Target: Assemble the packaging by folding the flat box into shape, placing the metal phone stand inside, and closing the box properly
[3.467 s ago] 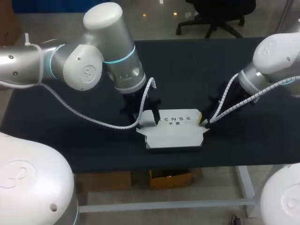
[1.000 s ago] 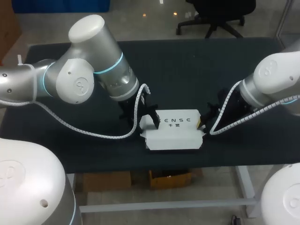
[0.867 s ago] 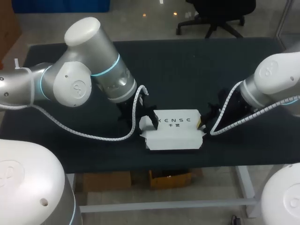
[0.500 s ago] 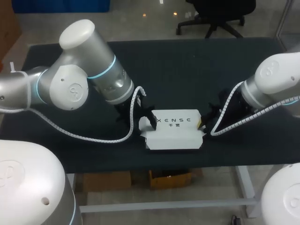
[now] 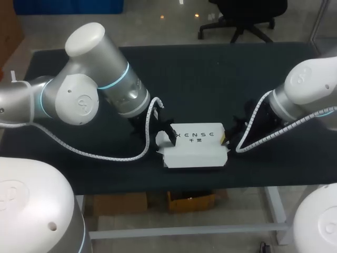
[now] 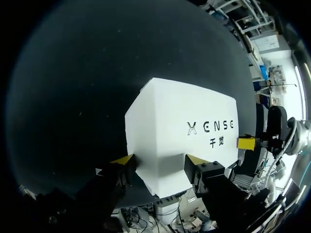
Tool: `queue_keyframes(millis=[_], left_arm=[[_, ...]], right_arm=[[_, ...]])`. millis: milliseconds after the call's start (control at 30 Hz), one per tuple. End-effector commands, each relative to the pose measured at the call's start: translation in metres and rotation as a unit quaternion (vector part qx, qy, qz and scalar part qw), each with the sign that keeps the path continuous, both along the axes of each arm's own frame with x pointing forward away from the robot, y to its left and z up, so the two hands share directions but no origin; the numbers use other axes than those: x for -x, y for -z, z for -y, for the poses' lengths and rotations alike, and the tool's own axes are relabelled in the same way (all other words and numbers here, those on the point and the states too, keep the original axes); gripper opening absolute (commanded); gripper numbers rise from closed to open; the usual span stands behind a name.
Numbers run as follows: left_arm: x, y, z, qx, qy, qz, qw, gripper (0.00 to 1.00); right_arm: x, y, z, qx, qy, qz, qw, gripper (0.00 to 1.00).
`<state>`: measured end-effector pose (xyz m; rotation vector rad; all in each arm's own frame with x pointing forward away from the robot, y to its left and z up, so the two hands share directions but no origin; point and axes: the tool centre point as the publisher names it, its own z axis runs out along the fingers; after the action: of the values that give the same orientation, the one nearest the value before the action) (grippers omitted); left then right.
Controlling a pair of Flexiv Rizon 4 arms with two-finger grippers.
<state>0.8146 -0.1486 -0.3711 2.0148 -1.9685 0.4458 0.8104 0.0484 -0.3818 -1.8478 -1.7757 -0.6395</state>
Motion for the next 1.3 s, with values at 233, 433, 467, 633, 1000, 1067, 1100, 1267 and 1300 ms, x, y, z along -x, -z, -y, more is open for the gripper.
queue_keyframes(millis=[233,433,467,633,1000,1067,1100,1267,1300], left_arm=[[0.0001,0.0011,0.0007,0.001,-0.003,0.000,1.000,0.58],[-0.0022,0.0001,-0.0017,-0.002,-0.008,-0.005,1.000,0.58],[-0.0022,0.0001,-0.0017,-0.002,-0.008,-0.005,1.000,0.59],[-0.0022,0.0001,-0.0017,-0.002,-0.008,-0.005,1.000,0.56],[-0.0022,0.0001,-0.0017,-0.002,-0.008,-0.005,1.000,0.58],[-0.0022,0.0001,-0.0017,-0.002,-0.008,-0.005,1.000,0.49],[-0.0022,0.0001,-0.0017,-0.002,-0.008,-0.005,1.000,0.49],[-0.0022,0.0001,-0.0017,-0.002,-0.008,-0.005,1.000,0.48],[-0.0022,0.0001,-0.0017,-0.002,-0.008,-0.005,1.000,0.47]], right_arm=[[0.0009,0.0015,-0.0007,-0.002,-0.006,-0.004,1.000,0.33],[0.0012,-0.0002,0.0005,-0.002,-0.007,-0.005,1.000,0.33],[0.0012,-0.0002,0.0005,-0.002,-0.007,-0.005,1.000,0.34],[0.0012,-0.0002,0.0005,-0.002,-0.007,-0.005,1.000,0.38],[0.0012,-0.0002,0.0005,-0.002,-0.007,-0.005,1.000,0.36],[0.0012,-0.0002,0.0005,-0.002,-0.007,-0.005,1.000,0.39],[0.0012,-0.0002,0.0005,-0.002,-0.007,-0.005,1.000,0.39],[0.0012,-0.0002,0.0005,-0.002,-0.007,-0.005,1.000,0.38],[0.0012,-0.0002,0.0005,-0.002,-0.007,-0.005,1.000,0.38]])
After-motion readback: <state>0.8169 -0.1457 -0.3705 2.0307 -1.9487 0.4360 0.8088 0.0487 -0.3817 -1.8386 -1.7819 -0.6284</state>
